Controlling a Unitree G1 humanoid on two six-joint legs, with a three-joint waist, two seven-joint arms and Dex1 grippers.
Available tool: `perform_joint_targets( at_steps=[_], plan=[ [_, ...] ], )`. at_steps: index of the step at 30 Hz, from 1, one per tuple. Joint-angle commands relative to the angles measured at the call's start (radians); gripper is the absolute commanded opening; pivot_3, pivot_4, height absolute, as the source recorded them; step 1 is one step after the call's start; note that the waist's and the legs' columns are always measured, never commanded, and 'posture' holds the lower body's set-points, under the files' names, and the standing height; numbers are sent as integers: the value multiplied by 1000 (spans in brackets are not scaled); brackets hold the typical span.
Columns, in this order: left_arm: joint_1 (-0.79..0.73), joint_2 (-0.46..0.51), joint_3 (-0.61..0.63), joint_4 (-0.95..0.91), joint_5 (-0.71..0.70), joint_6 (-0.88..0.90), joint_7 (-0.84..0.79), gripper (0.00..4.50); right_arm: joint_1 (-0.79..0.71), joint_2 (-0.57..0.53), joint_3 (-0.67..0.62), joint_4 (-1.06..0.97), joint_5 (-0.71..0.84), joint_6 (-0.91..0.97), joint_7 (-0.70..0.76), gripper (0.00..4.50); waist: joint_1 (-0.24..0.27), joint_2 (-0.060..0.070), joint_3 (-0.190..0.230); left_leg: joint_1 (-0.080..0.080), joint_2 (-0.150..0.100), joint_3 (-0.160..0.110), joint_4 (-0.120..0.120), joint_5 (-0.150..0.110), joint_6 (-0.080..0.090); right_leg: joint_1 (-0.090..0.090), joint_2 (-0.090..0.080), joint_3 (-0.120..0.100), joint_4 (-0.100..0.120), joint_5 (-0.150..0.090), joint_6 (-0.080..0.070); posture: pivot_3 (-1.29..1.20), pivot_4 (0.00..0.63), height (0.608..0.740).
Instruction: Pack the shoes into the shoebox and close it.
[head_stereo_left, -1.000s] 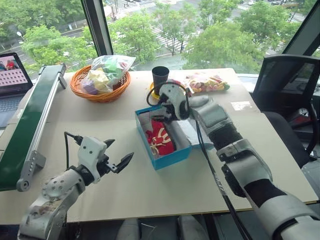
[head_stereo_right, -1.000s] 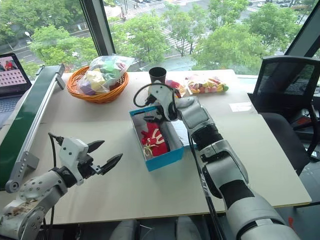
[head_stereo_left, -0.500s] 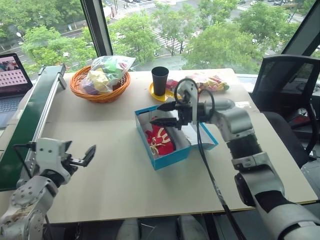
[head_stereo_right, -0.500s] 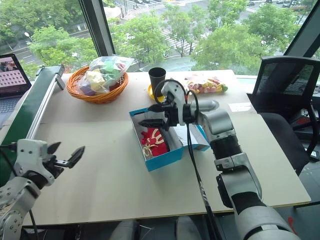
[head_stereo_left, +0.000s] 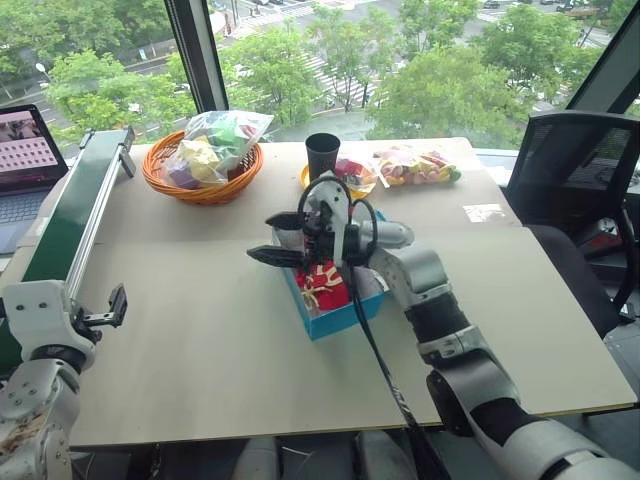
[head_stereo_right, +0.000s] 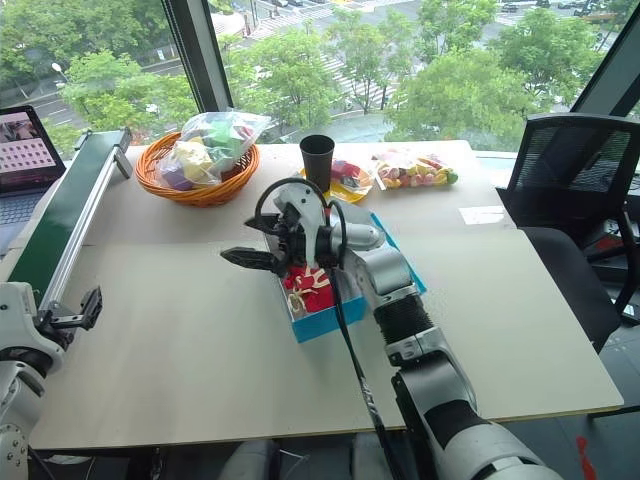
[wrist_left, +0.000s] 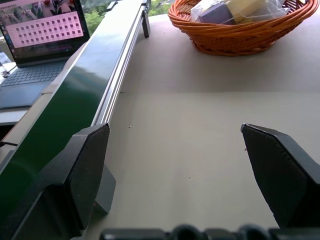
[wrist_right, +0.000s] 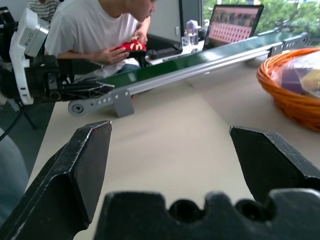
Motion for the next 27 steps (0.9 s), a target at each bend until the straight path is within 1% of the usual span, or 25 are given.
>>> perform_joint_targets(
  at_steps=[1,4,7,13,15,23,27],
  plan=[
    [-8,-5,25,-40,10,-15,16,4500,-4,-11,-1,-12,-3,-46,13,4443,1,0,0,0,0,0,0,0,0,0,0,0,0,0,0,0,150,738],
    [-9,-8,32,-33,3,-20,12,4500,-6,-7,-6,-5,23,-9,30,4443,1,0,0,0,0,0,0,0,0,0,0,0,0,0,0,0,150,738],
    [-20,-20,73,-15,-17,-24,18,4500,-4,2,-14,-6,52,22,47,4443,-1,0,0,0,0,0,0,0,0,0,0,0,0,0,0,0,150,738],
    [-27,-7,116,22,-29,-21,-8,4500,4,10,-12,-9,60,19,47,4443,-4,0,0,0,0,0,0,0,0,0,0,0,0,0,0,0,150,738],
    [-43,-18,123,32,-38,-14,6,4500,6,13,-10,-6,55,12,39,4443,-4,0,0,0,0,0,0,0,0,0,0,0,0,0,0,0,150,738],
    [-86,-8,50,52,20,4,54,4500,-3,43,1,26,38,0,12,4443,-3,0,0,0,0,0,0,0,0,0,0,0,0,0,0,0,150,738],
    [-112,-7,47,69,24,5,64,4500,-21,63,6,63,23,-28,5,4443,-4,0,0,0,0,0,0,0,0,0,0,0,0,0,0,0,150,738]
  ],
)
